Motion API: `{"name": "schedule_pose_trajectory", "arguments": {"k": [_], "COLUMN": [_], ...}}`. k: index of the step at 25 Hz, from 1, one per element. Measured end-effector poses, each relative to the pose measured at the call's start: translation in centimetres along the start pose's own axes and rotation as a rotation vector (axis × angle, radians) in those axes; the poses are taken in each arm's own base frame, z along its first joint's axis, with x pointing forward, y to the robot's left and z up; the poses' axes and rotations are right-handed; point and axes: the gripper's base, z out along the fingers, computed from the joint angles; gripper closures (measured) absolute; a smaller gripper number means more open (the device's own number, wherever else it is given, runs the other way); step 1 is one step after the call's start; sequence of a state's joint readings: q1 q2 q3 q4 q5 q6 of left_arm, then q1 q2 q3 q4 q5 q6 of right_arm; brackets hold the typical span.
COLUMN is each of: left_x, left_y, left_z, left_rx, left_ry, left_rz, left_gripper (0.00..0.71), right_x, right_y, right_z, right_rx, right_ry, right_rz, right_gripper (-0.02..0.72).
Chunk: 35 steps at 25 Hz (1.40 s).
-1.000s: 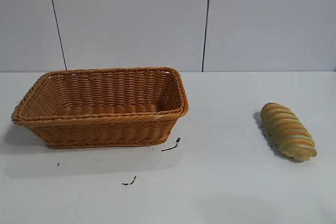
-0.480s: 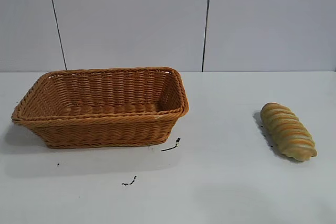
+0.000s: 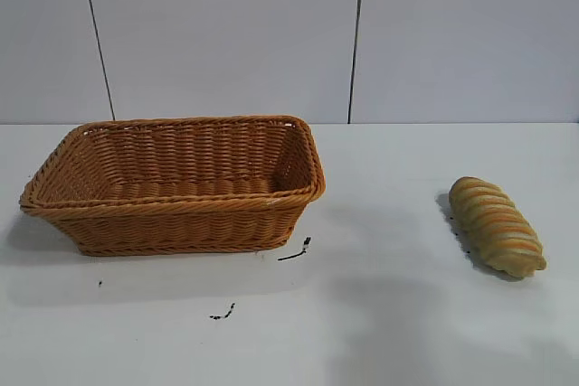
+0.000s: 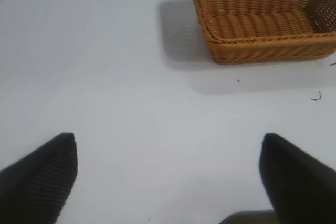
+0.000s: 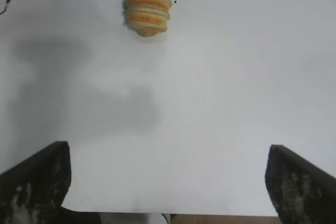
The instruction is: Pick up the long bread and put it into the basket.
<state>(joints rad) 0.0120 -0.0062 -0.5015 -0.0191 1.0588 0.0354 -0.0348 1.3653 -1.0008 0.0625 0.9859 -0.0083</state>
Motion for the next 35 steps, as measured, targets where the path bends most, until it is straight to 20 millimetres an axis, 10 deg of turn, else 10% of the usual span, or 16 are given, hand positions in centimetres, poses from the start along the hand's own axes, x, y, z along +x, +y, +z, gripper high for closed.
{"name": "schedule_pose_trajectory", "arguments": {"k": [13,21,35], "left_x": [0.0,0.0,0.0], "left_y": [0.0,0.0,0.0], "left_z": [0.0,0.0,0.0], "left_rx": [0.000,0.000,0.000], "left_ry": [0.000,0.000,0.000], "left_rz": [0.000,0.000,0.000], "left_gripper": [0.017,0.017,0.017], "right_x": [-8.4,-9.2,-9.4], "right_y": [-0.1,3.1,2.9], "right_z": [8.0,9.7,17.1], "right_rx": [0.001,-0.014,0.001], "right_ry": [0.106,0.077,0.101], "right_rz": [0.004,-0.090,-0.045], "right_gripper": [0.013,0.013,0.013]}}
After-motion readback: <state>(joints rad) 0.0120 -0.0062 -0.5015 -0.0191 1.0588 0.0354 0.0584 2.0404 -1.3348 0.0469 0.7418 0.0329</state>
